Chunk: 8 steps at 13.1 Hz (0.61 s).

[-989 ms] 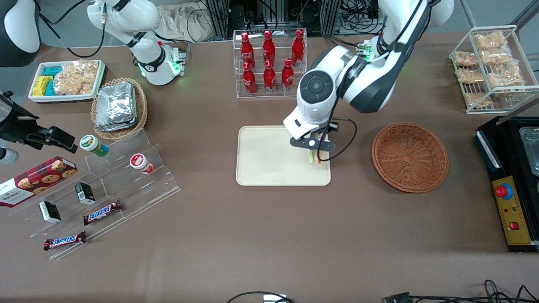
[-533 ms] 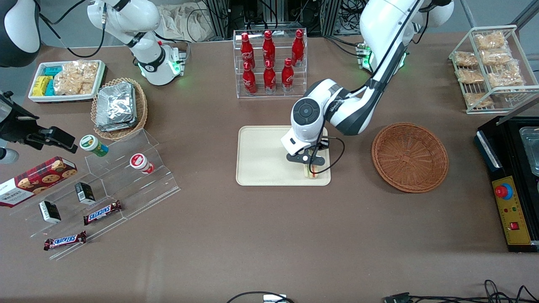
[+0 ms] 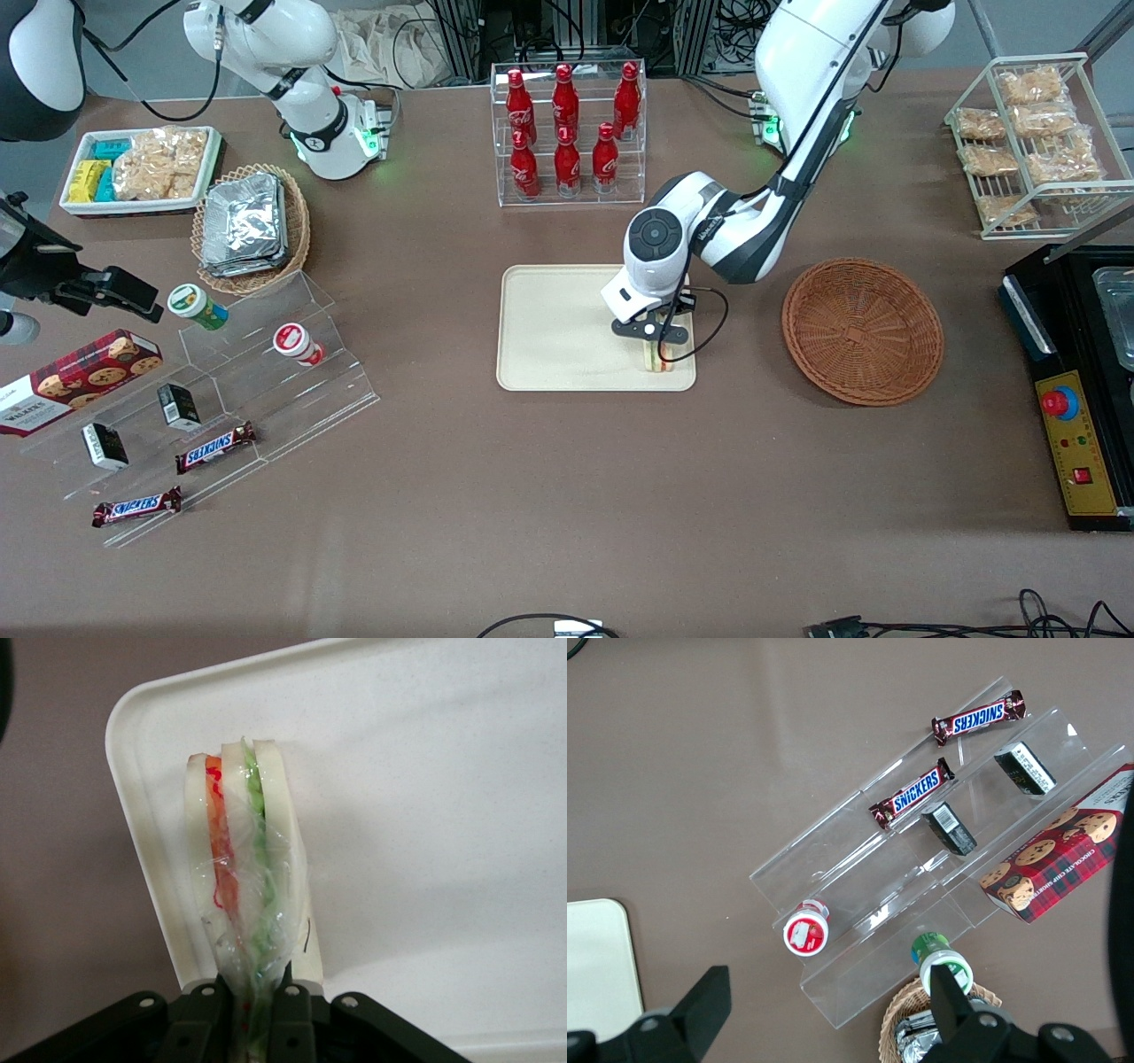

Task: Place sandwich from basket to tray
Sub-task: 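Lower the sandwich onto the tray and open the left gripper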

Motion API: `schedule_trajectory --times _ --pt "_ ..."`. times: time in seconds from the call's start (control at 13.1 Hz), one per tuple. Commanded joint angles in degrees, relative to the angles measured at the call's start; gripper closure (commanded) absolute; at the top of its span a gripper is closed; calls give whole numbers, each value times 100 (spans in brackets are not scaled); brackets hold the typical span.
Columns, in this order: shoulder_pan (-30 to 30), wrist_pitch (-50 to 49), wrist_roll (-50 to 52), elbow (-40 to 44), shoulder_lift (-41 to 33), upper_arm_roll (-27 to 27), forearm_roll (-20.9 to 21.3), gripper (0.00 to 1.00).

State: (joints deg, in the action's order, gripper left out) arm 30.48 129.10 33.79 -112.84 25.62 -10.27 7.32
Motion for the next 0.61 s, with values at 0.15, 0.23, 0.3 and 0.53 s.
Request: schedule_trajectory --times 0.15,0.23,0.3,0.53 --pt "-16 -321 172 -73 -513 51 15 0" --pt "-77 -594 241 50 -670 51 -38 0" --pt "-86 -797 320 138 -837 51 -38 0" --pt "-95 -1858 277 813 -1172 51 -38 0"
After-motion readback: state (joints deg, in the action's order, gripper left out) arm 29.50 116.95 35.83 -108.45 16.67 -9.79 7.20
